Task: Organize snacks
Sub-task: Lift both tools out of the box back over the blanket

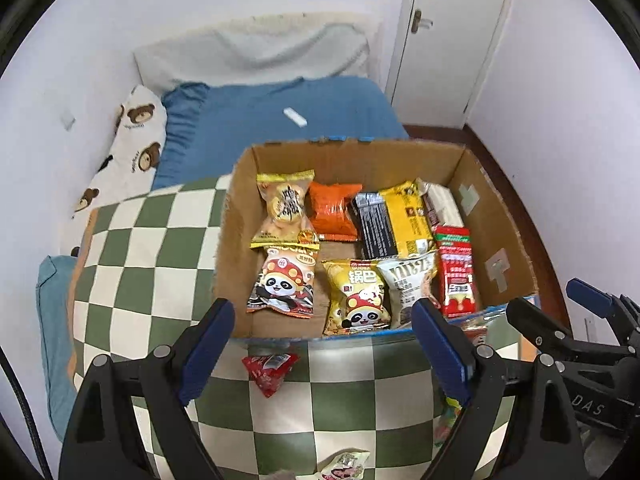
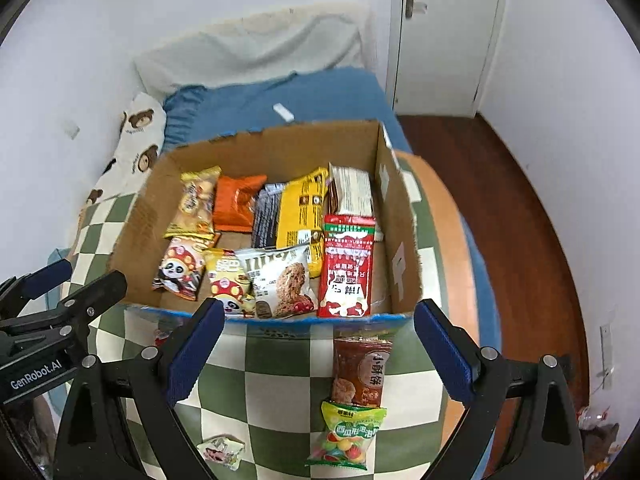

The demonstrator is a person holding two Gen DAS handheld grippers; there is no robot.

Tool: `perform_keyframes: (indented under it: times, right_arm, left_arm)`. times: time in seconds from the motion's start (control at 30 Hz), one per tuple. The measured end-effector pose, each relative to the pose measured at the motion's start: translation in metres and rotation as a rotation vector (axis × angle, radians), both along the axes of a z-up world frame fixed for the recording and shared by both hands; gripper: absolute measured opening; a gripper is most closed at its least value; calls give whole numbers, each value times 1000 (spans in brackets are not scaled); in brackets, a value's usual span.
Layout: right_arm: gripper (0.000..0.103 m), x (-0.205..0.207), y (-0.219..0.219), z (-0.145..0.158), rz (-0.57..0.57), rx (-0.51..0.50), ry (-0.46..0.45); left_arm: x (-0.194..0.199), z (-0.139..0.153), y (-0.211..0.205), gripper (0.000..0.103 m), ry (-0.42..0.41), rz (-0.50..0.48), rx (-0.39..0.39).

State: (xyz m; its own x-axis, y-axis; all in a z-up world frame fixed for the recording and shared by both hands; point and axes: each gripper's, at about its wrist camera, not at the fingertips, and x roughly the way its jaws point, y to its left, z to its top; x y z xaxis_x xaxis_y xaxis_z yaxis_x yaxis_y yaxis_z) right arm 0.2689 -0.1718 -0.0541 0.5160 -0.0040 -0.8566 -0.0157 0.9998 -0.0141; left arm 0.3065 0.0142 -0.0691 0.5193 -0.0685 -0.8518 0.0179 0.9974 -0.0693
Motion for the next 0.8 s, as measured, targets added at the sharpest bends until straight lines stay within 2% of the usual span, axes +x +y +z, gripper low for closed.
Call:
perform_keyframes:
  times: [0.3,0.47,0.6,0.8]
  right_arm:
    - [99,-59,5,47,7,-16,-144]
    - [99,-85,5,67,6,-19,-204]
    - [100,-102,7,74,5,-35,-246]
    - [101,-117,4,77,-17,23,-268]
  left_arm:
    - [-52,40,-1,90,-116,-18,13]
    - [-72,53,-1,90,-145,-21,13]
    - [-86,59,2,90,-168,-4,3]
    - [-100,59,4,90,-177,12,8]
